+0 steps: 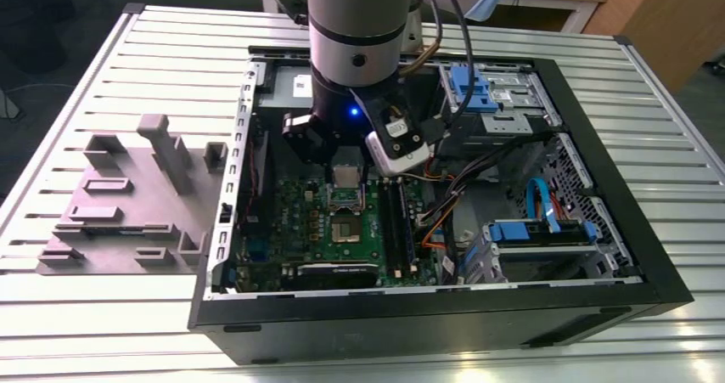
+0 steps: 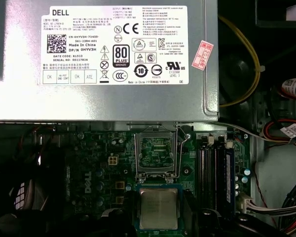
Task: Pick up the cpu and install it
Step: 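Place the cpu into insertion slot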
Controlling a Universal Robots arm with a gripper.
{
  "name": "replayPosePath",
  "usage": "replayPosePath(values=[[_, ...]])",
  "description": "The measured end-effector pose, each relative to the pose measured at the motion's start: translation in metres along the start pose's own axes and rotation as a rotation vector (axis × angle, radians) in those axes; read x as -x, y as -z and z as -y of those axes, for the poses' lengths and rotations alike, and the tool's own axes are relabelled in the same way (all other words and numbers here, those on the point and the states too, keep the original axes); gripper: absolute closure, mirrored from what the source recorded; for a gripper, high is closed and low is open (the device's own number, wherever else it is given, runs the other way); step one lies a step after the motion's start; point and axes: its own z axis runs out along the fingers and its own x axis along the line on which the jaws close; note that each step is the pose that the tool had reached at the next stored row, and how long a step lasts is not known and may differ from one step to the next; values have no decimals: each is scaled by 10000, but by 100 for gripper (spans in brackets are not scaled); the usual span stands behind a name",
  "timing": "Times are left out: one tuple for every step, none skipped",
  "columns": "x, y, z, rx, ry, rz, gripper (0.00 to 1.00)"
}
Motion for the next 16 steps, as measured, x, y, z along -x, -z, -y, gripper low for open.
replayPosePath(values=[[0, -4, 0, 0, 0, 0, 53], [0, -5, 0, 0, 0, 0, 53], [0, -7, 0, -1, 0, 0, 53], [0, -9, 0, 0, 0, 0, 53], [0, -10, 1, -1, 0, -1, 53], [0, -12, 1, 0, 0, 0, 53], [0, -13, 1, 0, 0, 0, 53], [0, -15, 1, 0, 0, 0, 53], [0, -16, 1, 0, 0, 0, 53], [0, -16, 1, -1, 0, 0, 53], [0, -17, 1, 1, 0, 0, 53], [0, -19, 1, 1, 0, 1, 53], [0, -22, 1, 2, 0, 2, 53], [0, -26, 1, 3, 0, 2, 53], [0, -31, 1, 3, 0, 2, 53], [0, -35, 1, 1, 0, 0, 53]])
